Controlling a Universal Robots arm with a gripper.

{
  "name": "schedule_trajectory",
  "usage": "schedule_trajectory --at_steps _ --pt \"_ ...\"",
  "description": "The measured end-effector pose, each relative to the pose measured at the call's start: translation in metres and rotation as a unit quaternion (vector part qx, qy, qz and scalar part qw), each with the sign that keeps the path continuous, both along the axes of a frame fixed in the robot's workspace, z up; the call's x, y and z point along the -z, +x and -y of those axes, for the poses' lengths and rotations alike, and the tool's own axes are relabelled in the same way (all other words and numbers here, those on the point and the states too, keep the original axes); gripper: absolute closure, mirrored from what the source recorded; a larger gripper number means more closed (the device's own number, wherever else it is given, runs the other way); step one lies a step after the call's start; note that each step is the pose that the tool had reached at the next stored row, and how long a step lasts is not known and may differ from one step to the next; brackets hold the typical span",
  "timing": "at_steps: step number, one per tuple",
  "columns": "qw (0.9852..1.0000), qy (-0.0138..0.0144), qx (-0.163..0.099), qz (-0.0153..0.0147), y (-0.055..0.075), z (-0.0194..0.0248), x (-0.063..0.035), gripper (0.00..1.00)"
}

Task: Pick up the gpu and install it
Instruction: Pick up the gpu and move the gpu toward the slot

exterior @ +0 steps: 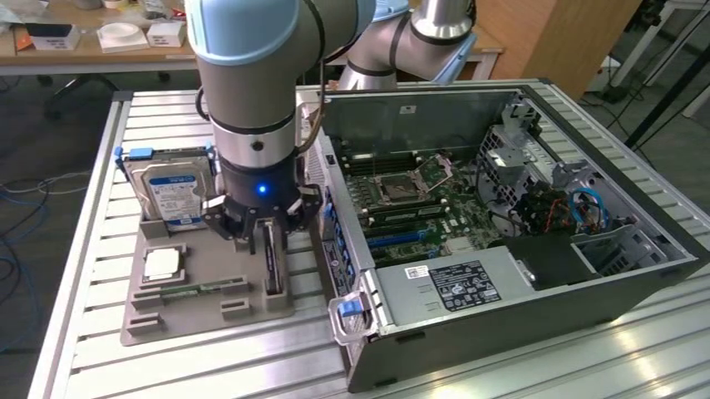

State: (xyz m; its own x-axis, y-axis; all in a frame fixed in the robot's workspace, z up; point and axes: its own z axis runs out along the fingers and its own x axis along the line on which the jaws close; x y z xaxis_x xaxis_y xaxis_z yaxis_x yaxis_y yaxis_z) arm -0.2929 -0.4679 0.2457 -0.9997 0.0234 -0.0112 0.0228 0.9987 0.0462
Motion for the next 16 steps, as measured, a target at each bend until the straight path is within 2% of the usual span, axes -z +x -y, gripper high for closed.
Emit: schedule_trajectory --at_steps 3,8,11,16 --pt "1.0 0.0001 0.0 -0.0003 -0.0002 -0.0001 0.0053 0.53" --pt "1.0 -0.0007 0.0 -0.0008 -0.0003 -0.0002 0.0054 0.53" --pt "1.0 -0.0006 0.0 -0.0008 -0.0002 -0.0063 0.0057 0.53" --pt "1.0 -0.0006 0.0 -0.0008 -0.0002 -0.0065 0.0058 0.53"
